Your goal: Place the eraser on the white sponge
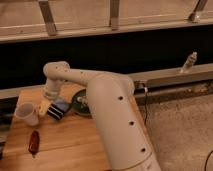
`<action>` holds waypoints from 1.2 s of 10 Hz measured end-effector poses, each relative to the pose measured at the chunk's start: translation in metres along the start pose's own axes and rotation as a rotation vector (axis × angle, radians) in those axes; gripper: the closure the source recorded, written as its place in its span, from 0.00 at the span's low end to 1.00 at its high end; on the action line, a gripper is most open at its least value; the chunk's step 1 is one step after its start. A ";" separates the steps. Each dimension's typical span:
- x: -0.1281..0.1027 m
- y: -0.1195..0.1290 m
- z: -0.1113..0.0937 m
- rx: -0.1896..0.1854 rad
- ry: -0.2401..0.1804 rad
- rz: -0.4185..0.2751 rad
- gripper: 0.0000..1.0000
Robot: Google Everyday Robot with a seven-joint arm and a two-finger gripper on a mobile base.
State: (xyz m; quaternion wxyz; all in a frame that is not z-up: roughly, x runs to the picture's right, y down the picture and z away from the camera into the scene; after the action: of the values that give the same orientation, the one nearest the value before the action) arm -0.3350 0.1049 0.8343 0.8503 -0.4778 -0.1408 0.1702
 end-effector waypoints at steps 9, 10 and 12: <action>-0.005 -0.005 0.029 -0.061 0.055 0.004 0.20; -0.002 -0.007 0.031 -0.067 0.057 0.010 0.20; 0.004 -0.010 0.039 -0.087 0.060 0.025 0.20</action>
State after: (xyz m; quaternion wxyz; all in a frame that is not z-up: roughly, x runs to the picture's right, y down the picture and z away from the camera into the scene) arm -0.3454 0.1316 0.8632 0.8302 -0.5211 -0.1164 0.1603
